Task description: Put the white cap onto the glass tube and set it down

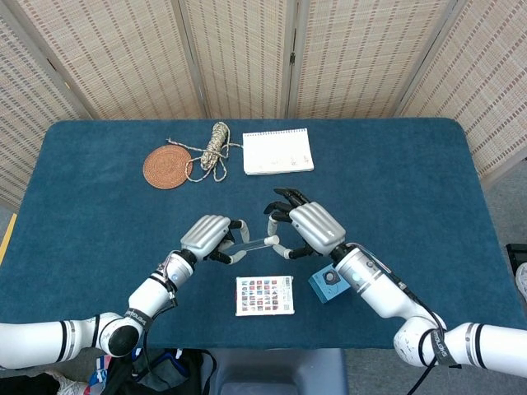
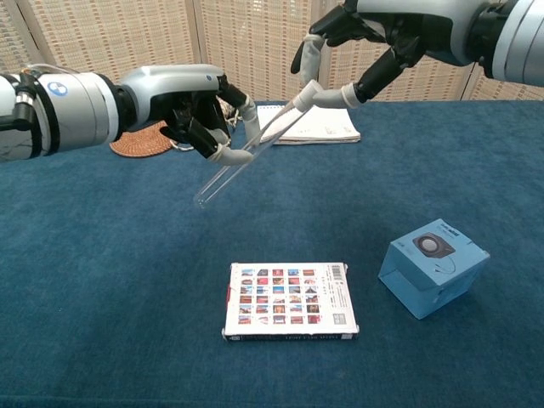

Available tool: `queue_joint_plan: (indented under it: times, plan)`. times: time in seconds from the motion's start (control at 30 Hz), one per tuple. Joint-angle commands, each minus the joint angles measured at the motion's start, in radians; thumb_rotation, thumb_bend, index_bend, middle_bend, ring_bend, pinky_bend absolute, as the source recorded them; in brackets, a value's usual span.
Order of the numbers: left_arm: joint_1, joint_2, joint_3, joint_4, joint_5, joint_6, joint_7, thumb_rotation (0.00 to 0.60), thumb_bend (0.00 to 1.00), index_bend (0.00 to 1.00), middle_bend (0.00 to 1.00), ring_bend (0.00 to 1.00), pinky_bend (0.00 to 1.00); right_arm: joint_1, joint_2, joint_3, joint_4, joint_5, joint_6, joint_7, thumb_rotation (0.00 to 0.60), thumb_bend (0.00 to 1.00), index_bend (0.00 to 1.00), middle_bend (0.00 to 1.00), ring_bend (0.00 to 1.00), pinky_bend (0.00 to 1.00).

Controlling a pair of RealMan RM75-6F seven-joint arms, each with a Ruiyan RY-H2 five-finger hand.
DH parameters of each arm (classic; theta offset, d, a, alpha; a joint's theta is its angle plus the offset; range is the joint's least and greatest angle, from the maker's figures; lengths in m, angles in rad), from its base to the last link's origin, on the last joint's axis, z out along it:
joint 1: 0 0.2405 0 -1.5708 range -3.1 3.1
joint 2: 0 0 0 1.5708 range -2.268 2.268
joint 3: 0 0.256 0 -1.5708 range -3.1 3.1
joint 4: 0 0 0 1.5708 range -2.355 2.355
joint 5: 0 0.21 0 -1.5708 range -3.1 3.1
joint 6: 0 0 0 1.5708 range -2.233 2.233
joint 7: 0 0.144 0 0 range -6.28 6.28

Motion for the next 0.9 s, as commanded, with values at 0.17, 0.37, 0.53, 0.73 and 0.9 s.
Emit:
queue_joint_plan:
  times: [0.17,0.37,0.53,0.73,0.9]
  plan:
    - [-0.005,0.0,-0.002,-0.005,-0.003,0.0,0.002,0.6,0.38,0.55,1.0,0.95,1.0,0.01,-0.014,-0.002,0.009,0.01,-0.007,-0.009,0.6,0.57,0.68,0.27,0.0,0.0]
    - [-0.006,0.004,-0.003,-0.01,-0.007,0.0,0.003,0.6,0.38,0.55,1.0,0.95,1.0,0.018,-0.026,-0.002,0.014,0.016,-0.009,-0.016,0.6,0.57,0.68,0.27,0.0,0.0]
    - [-0.007,0.007,0.001,-0.007,-0.011,-0.002,0.004,0.6,0.38,0.55,1.0,0.95,1.0,0.02,-0.03,-0.003,0.017,0.018,-0.009,-0.019,0.6,0.57,0.68,0.27,0.0,0.0]
    - [-0.007,0.008,0.007,0.0,-0.012,-0.005,0.005,0.6,0.38,0.55,1.0,0.95,1.0,0.022,-0.026,-0.009,0.022,0.017,-0.015,-0.022,0.6,0.44,0.64,0.23,0.0,0.0]
    - [-0.007,0.01,0.013,0.01,-0.017,-0.009,0.01,0.6,0.38,0.55,1.0,0.95,1.0,0.024,-0.02,-0.01,0.022,0.024,-0.023,-0.022,0.6,0.21,0.43,0.16,0.0,0.0]
